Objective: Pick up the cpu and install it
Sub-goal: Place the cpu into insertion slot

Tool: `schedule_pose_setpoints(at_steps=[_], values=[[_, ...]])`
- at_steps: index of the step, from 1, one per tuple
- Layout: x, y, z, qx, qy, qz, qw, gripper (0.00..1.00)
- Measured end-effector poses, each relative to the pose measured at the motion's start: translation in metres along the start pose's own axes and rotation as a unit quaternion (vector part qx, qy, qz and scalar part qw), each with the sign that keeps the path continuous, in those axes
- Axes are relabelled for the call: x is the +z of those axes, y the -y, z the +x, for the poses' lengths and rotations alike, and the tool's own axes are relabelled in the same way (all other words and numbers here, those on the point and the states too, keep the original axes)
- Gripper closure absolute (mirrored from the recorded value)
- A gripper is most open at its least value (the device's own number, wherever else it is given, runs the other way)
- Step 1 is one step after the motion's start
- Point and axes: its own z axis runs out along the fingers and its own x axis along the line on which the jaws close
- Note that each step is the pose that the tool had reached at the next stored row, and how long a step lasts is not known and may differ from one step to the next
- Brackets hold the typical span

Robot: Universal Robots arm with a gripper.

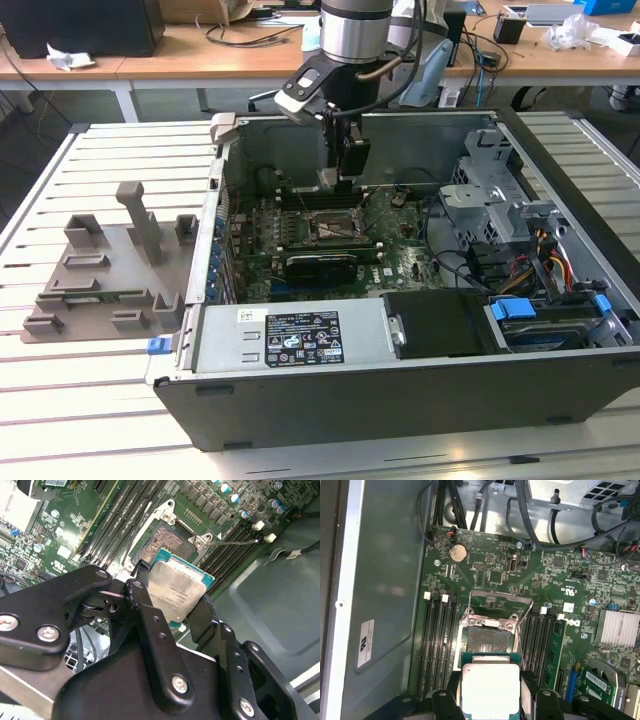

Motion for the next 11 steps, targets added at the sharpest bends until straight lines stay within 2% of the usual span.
schedule_pose_setpoints(at_steps=[11], values=[[0.0000, 0.0000, 0.0000, 0.028, 0.0032, 0.0014, 0.9996, 0.45]])
